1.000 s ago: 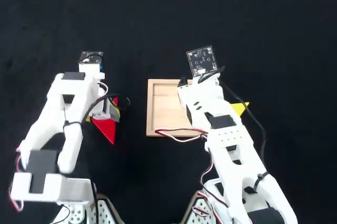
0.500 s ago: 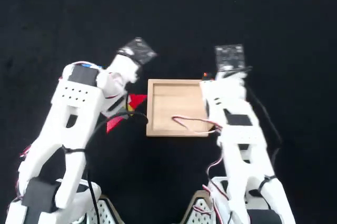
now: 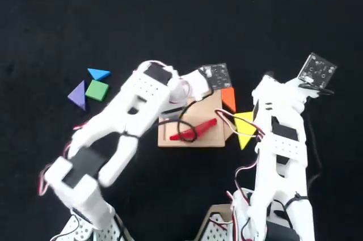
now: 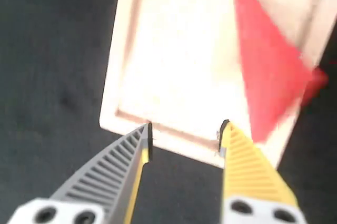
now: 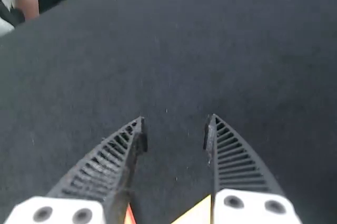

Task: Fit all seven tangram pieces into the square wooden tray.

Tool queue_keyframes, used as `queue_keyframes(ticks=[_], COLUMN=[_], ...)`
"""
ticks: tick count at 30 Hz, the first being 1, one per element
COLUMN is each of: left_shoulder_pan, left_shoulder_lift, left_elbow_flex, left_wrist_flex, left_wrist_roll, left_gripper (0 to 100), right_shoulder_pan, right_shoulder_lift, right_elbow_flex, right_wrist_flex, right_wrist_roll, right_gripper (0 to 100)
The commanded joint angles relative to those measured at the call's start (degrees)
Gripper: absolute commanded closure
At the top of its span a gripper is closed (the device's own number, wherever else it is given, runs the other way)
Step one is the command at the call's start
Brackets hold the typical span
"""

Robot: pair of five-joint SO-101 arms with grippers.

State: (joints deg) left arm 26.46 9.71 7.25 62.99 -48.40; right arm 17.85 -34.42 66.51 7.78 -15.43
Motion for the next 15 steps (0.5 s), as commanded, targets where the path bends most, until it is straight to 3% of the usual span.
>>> queue_keyframes(ticks=[1, 8, 12, 15], left_shoulder_pan=[1.01, -3.12, -6.99, -10.77], left_shoulder_lift=[6.68, 7.12, 1.14, -6.42], left_elbow_flex=[-10.42, -18.33, -20.09, -19.74], left_wrist_flex=[-0.44, 11.34, 19.16, 24.26], left_wrist_roll=[-0.35, 0.0, 6.42, 10.29], left_gripper=[78, 78, 78, 78], right_shoulder_pan=[0.97, 0.7, -2.64, -5.19], right_shoulder_lift=[0.48, 0.48, 0.57, 0.57], right_elbow_flex=[-0.4, -0.31, -0.31, -0.31], right_wrist_flex=[-2.02, -2.02, -1.93, -1.67], right_wrist_roll=[-0.62, -0.62, 0.0, 6.68], right_gripper=[80.8, 80.8, 80.8, 80.8])
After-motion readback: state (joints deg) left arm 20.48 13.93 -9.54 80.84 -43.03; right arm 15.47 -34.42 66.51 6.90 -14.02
